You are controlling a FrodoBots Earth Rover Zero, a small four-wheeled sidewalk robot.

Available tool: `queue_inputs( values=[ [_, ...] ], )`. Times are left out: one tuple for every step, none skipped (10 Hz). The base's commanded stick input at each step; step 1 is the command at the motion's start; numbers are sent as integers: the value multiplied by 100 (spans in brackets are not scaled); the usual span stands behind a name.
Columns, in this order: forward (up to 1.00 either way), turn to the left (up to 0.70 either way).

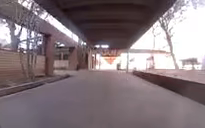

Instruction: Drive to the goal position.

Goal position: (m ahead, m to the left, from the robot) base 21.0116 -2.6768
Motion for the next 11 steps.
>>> queue_inputs(
  values=[
    [70, 0],
    [70, 0],
    [70, 0],
    [70, 0],
    [70, 0],
    [70, 0],
    [70, 0],
    [70, 0],
    [70, 0],
    [70, 0],
    [70, 0]
  ],
)
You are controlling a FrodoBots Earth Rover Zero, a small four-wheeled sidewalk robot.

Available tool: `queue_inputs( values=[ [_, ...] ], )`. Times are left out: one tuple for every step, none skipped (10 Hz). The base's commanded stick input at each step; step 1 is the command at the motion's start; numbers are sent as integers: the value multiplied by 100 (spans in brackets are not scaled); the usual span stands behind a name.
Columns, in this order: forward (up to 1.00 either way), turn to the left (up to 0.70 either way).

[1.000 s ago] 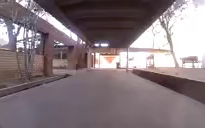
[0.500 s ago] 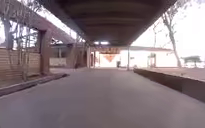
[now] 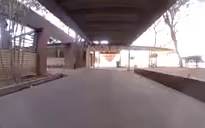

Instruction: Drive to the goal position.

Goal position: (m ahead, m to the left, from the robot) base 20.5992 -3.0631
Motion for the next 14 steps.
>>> queue_inputs(
  values=[
    [70, 0],
    [70, 0],
    [70, 0],
    [70, 3],
    [70, 20],
    [70, 35],
    [70, 35],
    [70, 35],
    [70, 0],
    [70, 0],
    [70, 0],
    [70, 0],
    [70, 0],
    [70, 0]
  ],
)
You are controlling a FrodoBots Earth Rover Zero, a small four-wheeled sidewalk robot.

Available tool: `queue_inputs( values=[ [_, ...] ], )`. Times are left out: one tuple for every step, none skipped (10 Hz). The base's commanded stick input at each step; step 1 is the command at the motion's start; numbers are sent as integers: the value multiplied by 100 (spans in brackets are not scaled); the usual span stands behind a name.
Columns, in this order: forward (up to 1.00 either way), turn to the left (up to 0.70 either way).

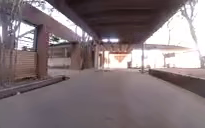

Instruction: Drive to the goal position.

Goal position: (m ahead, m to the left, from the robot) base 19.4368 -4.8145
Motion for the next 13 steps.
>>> queue_inputs(
  values=[
    [70, 0],
    [70, 0],
    [70, 0],
    [70, 0],
    [70, -2],
    [70, -13],
    [70, -35],
    [70, -35],
    [70, -35],
    [70, 0],
    [70, 0],
    [70, 0],
    [70, 0]
  ],
)
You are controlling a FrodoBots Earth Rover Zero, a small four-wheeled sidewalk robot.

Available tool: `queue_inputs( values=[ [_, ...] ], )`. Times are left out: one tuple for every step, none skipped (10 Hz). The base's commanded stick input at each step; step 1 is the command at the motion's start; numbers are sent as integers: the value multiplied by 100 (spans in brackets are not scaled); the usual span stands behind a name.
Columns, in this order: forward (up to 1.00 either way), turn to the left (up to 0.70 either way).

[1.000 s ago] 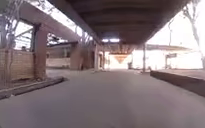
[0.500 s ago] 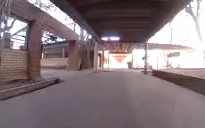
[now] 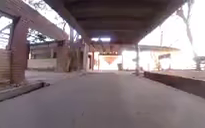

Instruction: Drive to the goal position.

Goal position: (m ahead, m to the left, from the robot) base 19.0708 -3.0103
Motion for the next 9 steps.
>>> queue_inputs(
  values=[
    [70, 0],
    [70, 0],
    [70, 0],
    [70, 0],
    [70, 0],
    [70, 0],
    [70, 0],
    [70, 0],
    [70, 0]
  ],
)
